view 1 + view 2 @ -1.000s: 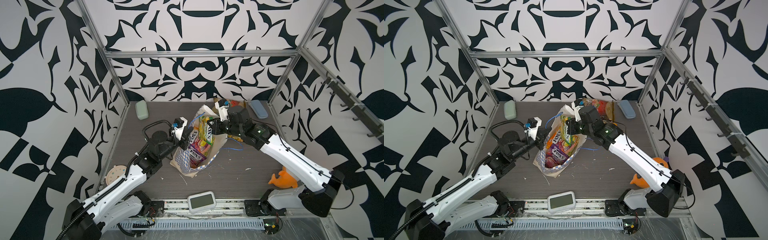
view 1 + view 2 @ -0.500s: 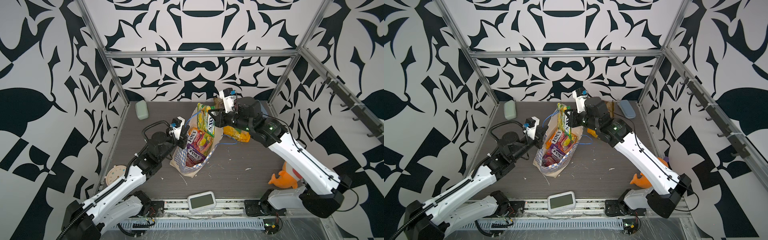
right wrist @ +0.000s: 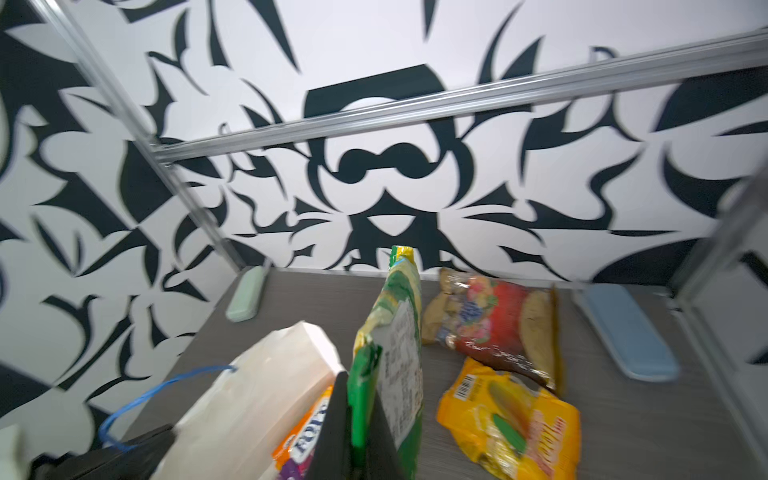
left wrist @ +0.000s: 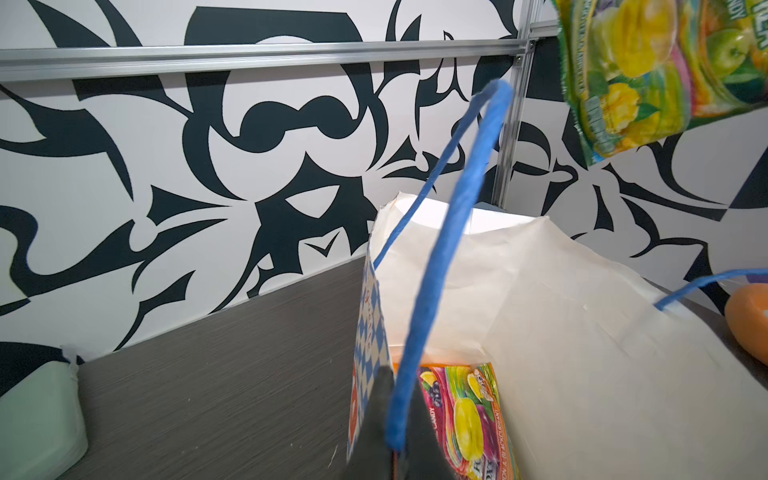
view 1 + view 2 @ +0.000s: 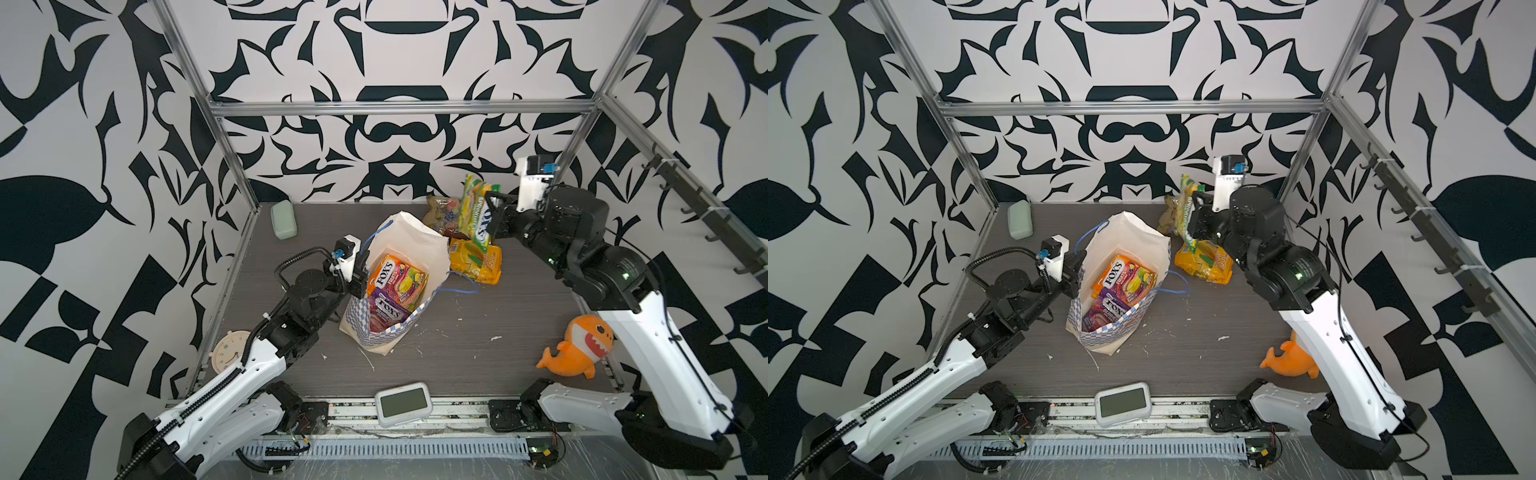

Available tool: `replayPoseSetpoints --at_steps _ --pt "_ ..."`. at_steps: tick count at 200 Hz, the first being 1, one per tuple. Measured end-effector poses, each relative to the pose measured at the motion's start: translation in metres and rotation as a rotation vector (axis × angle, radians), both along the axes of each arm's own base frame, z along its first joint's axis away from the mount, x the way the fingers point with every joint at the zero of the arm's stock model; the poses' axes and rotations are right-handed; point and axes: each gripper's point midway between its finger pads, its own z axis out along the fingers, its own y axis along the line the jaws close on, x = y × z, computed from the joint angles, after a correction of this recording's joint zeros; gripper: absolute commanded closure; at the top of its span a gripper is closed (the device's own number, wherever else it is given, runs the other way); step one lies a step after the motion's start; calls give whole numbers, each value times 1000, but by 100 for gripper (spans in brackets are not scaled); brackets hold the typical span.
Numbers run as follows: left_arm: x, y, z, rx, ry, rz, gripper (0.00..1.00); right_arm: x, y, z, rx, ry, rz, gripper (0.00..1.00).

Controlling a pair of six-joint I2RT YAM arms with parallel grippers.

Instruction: Take the snacks out of the paper bag

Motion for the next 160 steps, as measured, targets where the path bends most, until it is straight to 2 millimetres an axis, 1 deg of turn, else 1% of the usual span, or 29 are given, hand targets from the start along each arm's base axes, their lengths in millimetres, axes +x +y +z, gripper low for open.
replayPoseSetpoints --at_steps 16,30,44,52,64,78,90,100,113,122,137,148,160 --pt "0 0 0 2 -2 1 100 5 -31 -4 -36 8 -112 100" --pt "0 0 0 4 -2 1 100 11 -53 -15 -61 30 -195 100" --pt "0 0 -1 5 -1 2 100 19 -70 -34 -84 75 -252 100" --pt "1 0 0 5 -1 4 100 24 -76 -48 -94 111 -269 100" --pt "1 2 0 5 -2 13 100 32 -81 -74 -105 181 -279 100" --pt "2 3 -1 6 -2 22 100 41 -77 -110 -107 274 -246 100" --pt "3 4 -1 8 -2 30 100 46 -66 -142 -104 358 -193 100" --pt "3 6 0 9 -4 37 100 46 -53 -170 -95 433 -129 100" --pt "3 7 0 12 -7 41 100 42 -38 -198 -70 515 -50 100" --pt "3 8 1 13 -9 44 100 38 -27 -214 -43 563 1 100" --pt "2 8 2 13 -13 45 100 31 -12 -234 9 621 79 100" --pt "2 9 2 16 -14 45 100 27 -2 -247 47 651 122 100" --pt "1 10 1 20 -10 44 100 22 6 -265 88 684 156 100"
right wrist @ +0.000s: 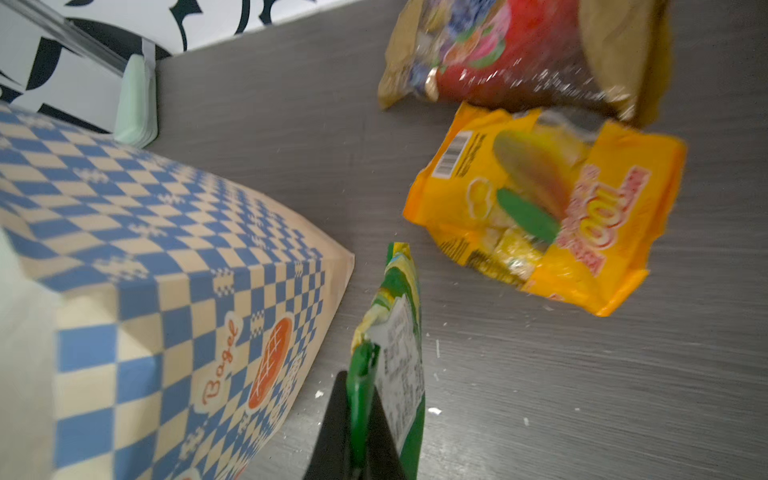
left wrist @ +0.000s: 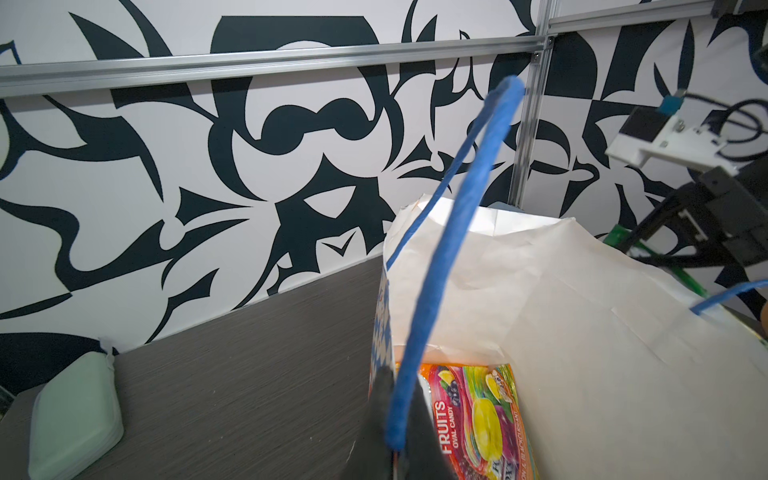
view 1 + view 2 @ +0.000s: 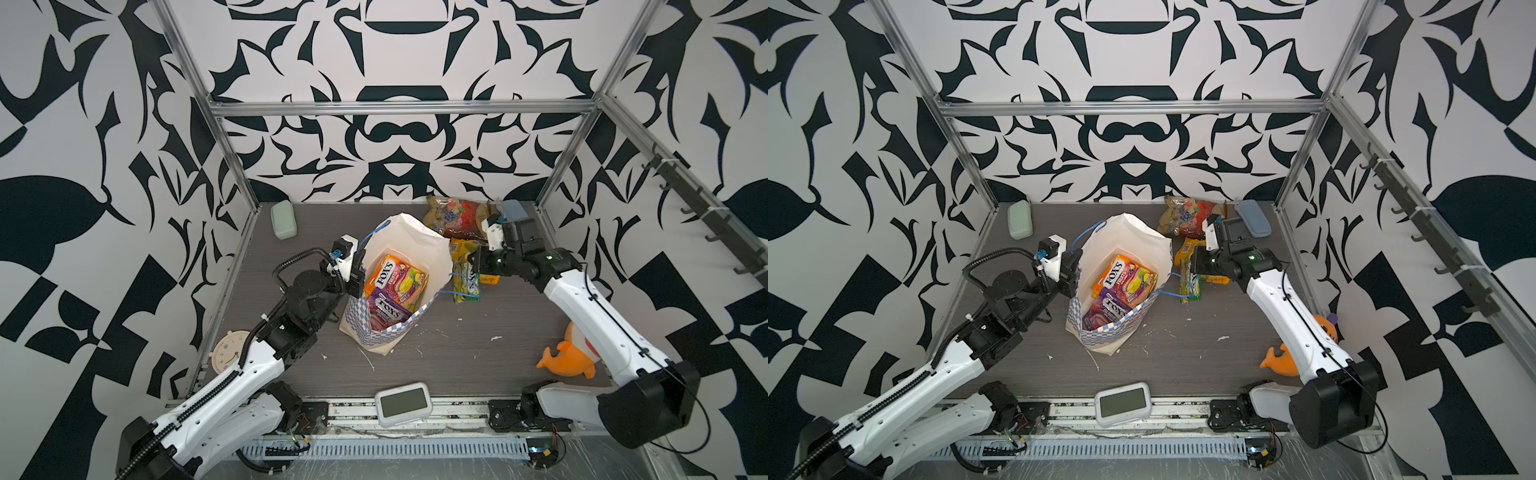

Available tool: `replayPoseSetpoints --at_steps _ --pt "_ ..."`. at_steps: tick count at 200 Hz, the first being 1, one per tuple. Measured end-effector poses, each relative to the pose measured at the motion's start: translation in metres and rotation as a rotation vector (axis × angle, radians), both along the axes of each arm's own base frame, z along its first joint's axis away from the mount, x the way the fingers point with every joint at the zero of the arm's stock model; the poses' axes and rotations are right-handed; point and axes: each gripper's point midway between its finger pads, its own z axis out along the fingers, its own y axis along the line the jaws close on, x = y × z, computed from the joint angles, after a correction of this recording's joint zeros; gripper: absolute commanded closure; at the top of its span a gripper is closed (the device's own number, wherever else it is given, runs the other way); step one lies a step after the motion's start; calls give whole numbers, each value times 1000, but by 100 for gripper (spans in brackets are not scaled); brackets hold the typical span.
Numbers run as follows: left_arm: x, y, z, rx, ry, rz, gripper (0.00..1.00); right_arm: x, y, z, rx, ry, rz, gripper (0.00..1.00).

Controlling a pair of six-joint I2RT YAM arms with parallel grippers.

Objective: Take the snacks out of the paper bag
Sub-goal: 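Lower the green Fox's pack onto the table beside the yellow pack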

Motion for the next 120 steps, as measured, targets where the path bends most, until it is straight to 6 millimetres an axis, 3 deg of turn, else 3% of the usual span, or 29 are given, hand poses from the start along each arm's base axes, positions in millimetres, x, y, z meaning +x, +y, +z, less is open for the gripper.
replayPoseSetpoints --at_steps 43,85,120 --pt "-5 4 1 4 5 0 100 -21 16 -69 97 139 40 100" --pt "-5 3 0 4 7 -5 100 -12 17 -83 80 135 58 100" --pt "-4 0 -4 12 17 -16 100 -5 -11 -103 -97 163 4 100"
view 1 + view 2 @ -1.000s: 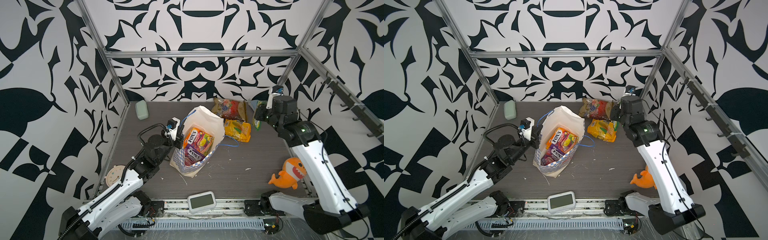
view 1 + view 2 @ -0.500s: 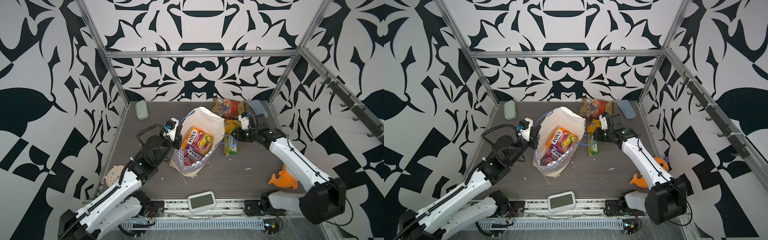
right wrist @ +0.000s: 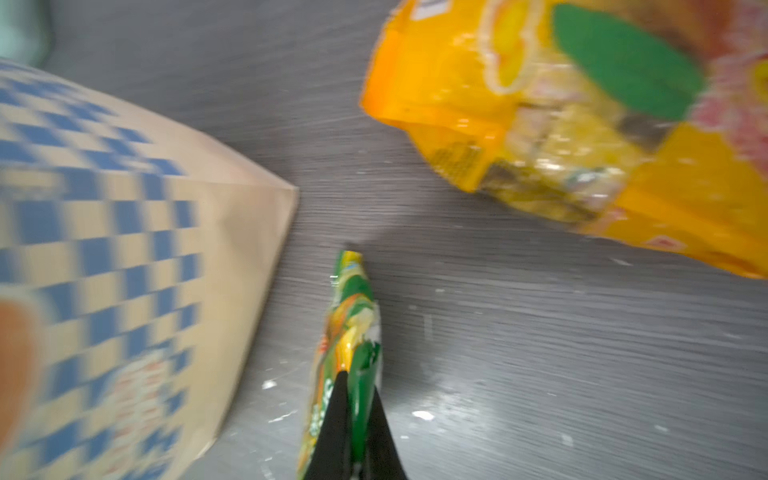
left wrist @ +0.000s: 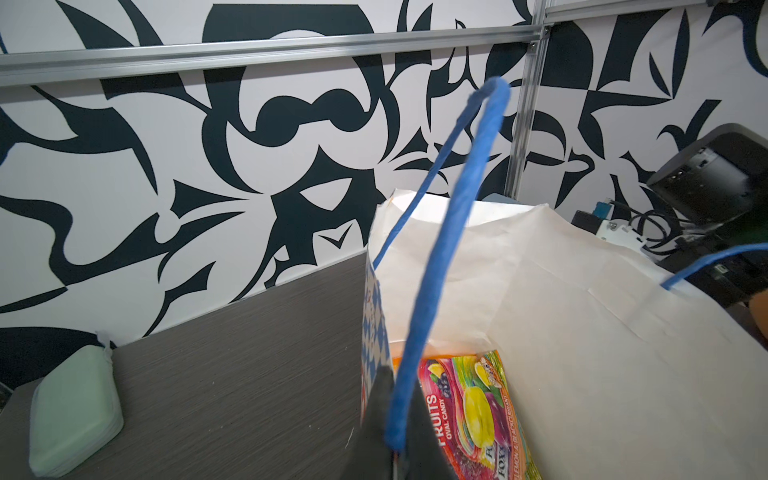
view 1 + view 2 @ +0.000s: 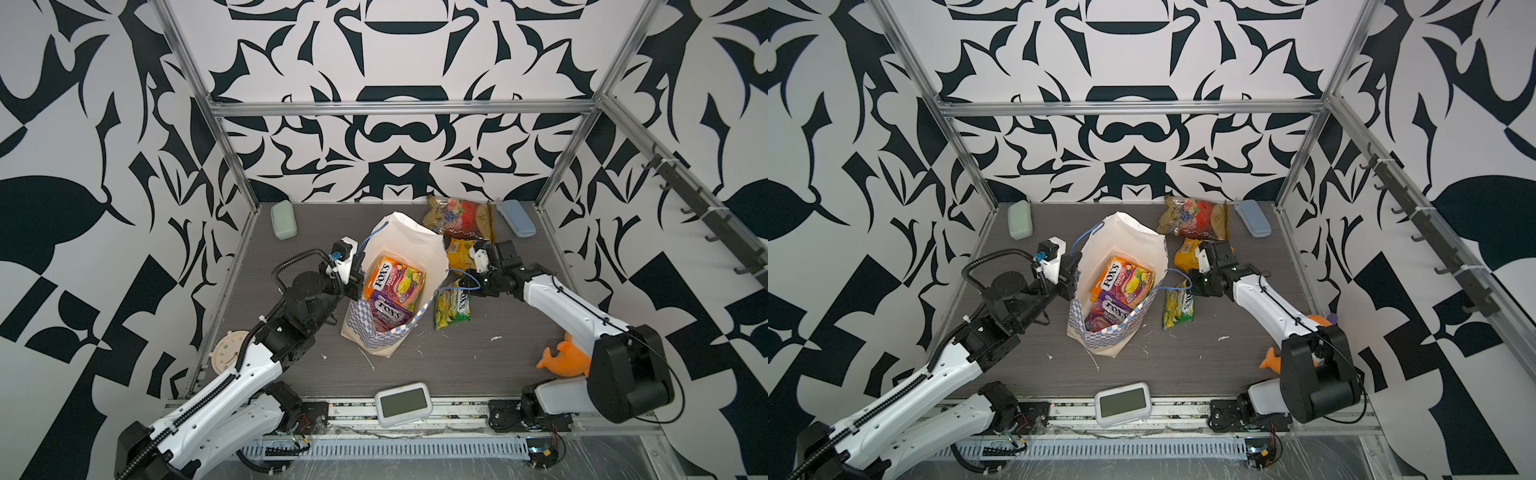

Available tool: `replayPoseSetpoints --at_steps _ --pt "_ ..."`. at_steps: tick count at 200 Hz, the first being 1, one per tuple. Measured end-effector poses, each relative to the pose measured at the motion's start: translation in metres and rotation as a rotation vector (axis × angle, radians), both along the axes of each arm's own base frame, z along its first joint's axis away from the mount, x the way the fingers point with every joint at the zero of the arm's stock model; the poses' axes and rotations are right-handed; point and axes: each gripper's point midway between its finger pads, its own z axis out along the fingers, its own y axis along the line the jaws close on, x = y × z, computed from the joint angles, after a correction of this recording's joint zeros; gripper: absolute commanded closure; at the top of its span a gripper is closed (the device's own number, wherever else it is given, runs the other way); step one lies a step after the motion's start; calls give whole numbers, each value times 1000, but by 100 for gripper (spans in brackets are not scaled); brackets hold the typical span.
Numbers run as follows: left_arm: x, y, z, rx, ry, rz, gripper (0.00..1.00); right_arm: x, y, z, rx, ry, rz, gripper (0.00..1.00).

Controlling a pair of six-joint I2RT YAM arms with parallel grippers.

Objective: Take the snacks out of the paper bag
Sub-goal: 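Lower the green Fox's pack onto the table beside the yellow pack, then release the green pack and move the right gripper over the bag opening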

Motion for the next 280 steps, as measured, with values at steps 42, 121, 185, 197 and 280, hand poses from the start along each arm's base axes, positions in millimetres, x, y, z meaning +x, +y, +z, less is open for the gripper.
replayPoseSetpoints --at_steps 42,121,185,197,280 --pt "0 -2 -1 3 3 -8 100 -1 -32 -20 -208 35 -25 94" --pt "1 -3 -2 5 5 -12 100 21 -56 -33 -363 47 -20 66" --pt "1 -3 -2 6 6 -12 100 32 -57 29 -356 -69 -37 69" --pt "1 -4 -3 8 9 -12 100 32 -56 54 -331 -125 -55 77" --pt "7 -15 -4 11 27 -40 100 -25 24 279 111 -686 144 98"
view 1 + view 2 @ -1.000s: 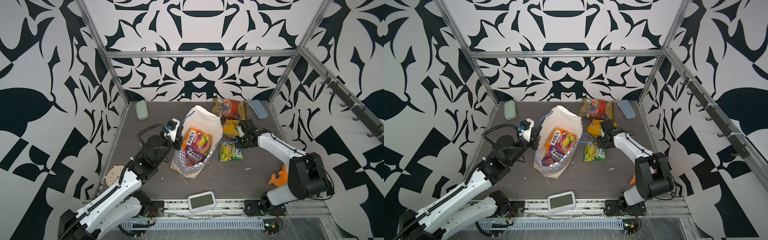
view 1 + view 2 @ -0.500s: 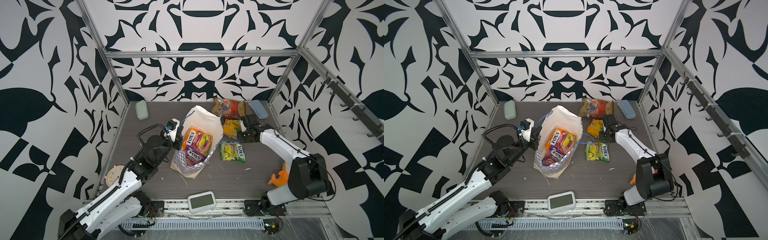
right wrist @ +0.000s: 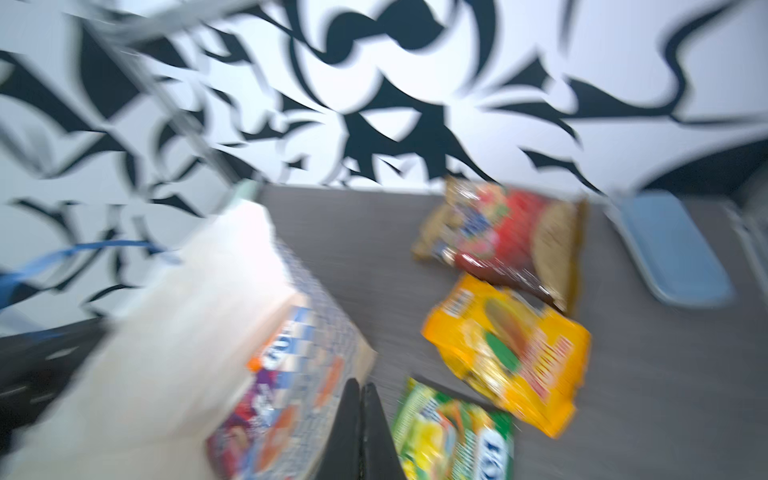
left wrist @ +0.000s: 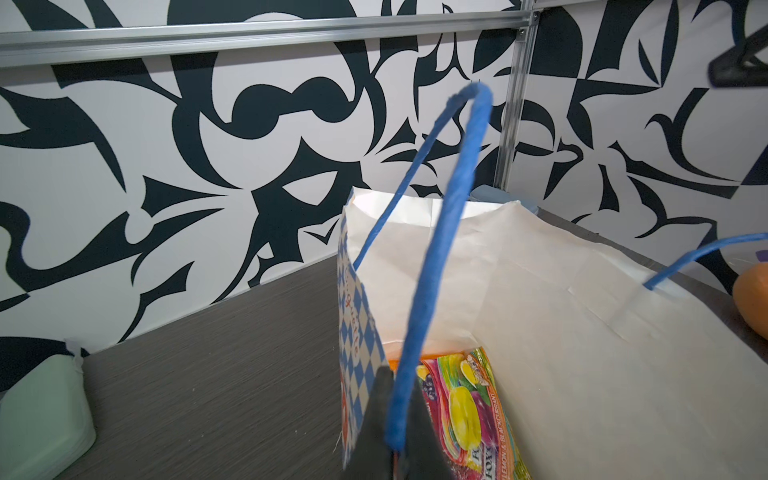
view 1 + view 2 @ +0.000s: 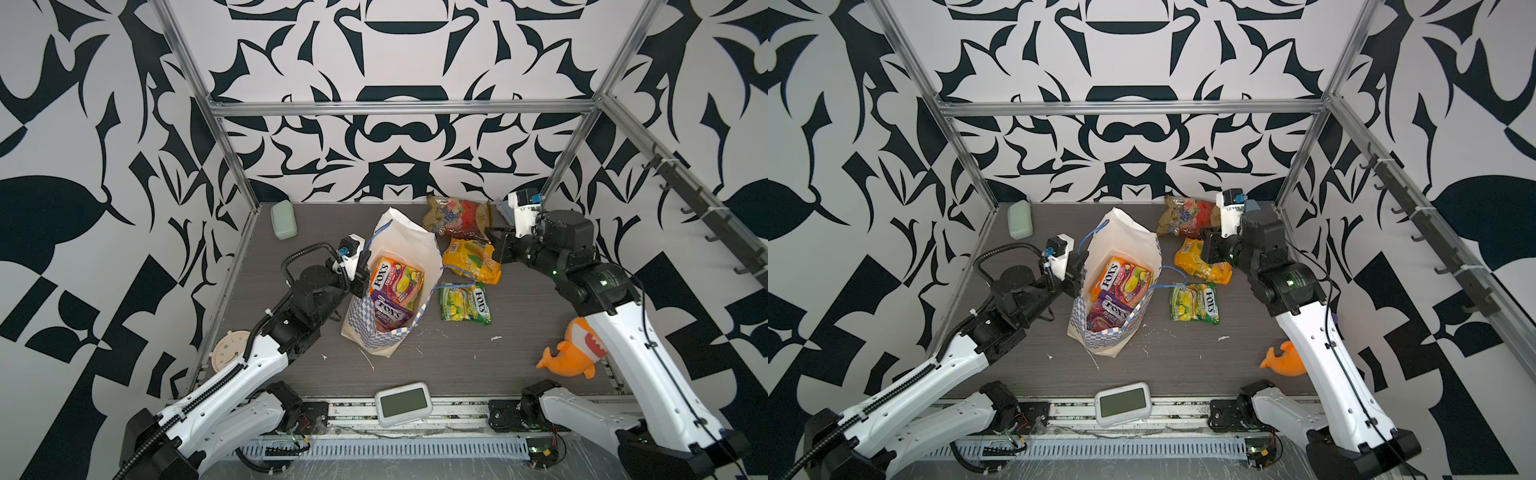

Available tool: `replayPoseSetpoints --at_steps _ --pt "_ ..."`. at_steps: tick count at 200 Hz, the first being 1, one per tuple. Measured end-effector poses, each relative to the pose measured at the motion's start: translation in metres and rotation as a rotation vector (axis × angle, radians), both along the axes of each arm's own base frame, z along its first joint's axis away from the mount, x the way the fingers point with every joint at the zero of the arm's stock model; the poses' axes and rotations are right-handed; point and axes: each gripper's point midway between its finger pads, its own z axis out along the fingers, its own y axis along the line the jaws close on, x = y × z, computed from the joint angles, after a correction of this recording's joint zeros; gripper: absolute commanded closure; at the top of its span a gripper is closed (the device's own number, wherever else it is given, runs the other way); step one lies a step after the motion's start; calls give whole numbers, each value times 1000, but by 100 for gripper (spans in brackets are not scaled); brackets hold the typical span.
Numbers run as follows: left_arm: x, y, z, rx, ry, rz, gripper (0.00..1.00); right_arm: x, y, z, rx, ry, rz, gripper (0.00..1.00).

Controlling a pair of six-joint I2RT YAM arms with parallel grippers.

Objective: Take the snacks out of the paper bag
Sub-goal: 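Release the green pack and move the right gripper over the bag opening, then lower the open right gripper into the bag toward the purple Berries pack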

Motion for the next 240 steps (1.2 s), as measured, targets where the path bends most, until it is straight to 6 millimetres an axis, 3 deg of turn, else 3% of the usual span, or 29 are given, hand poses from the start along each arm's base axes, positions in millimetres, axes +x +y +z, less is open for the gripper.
replayPoseSetpoints --at_steps 27,46,59,75,101,123,177,210,240 --pt "1 -4 3 -4 3 -16 100 -17 64 23 -9 -32 210 95" --pt "2 -6 6 -7 2 -21 100 -17 105 18 -59 -3 307 94" --pt "2 -6 8 -8 -4 -21 100 -10 130 -4 -117 56 348 94" --pt "3 -4 10 -1 -13 -8 100 1 152 -47 -202 161 376 94" --pt "15 3 19 22 -27 40 100 14 162 -120 -312 330 373 94" --pt "31 20 30 32 -47 104 100 13 162 -151 -332 406 377 94" --pt "67 67 41 74 -54 231 100 22 183 -133 -236 337 394 93" --pt "73 76 61 88 -80 235 100 22 197 -125 -211 295 413 91" --pt "71 65 79 65 -101 164 100 17 210 -118 -194 256 441 89"
